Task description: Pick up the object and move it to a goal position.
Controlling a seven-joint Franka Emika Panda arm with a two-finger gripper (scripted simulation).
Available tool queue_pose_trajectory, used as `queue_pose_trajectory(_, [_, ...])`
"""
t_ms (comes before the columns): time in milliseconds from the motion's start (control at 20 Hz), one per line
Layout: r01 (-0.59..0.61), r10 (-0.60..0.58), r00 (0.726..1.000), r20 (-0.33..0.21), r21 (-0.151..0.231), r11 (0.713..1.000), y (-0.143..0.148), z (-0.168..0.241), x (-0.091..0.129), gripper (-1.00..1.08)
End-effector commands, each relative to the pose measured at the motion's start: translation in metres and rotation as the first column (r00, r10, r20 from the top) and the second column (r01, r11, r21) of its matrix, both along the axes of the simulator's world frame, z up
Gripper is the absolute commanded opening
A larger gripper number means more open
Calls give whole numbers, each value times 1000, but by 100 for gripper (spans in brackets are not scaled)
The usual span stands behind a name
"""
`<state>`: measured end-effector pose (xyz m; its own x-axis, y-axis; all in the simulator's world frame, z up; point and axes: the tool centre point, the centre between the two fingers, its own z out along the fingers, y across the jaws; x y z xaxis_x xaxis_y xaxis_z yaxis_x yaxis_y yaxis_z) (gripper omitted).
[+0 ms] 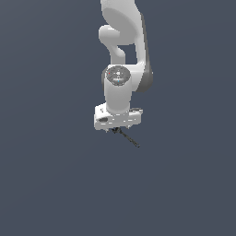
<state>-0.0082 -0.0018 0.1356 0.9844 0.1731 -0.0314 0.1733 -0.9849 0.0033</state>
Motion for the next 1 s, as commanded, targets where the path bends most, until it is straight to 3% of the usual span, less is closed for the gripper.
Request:
queue_pose_trajectory(0, [-58, 58, 998, 2, 0, 998, 3, -9, -3, 100])
queue_pose_trajectory(250, [-208, 208, 978, 9, 1, 978, 13, -31, -11, 100])
queue_pose_trajectory(600, [-400, 400, 916, 19, 5, 917, 27, -59, -24, 100])
queue_pose_trajectory(950, [-504, 504, 863, 28, 8, 864, 36, -74, -32, 100])
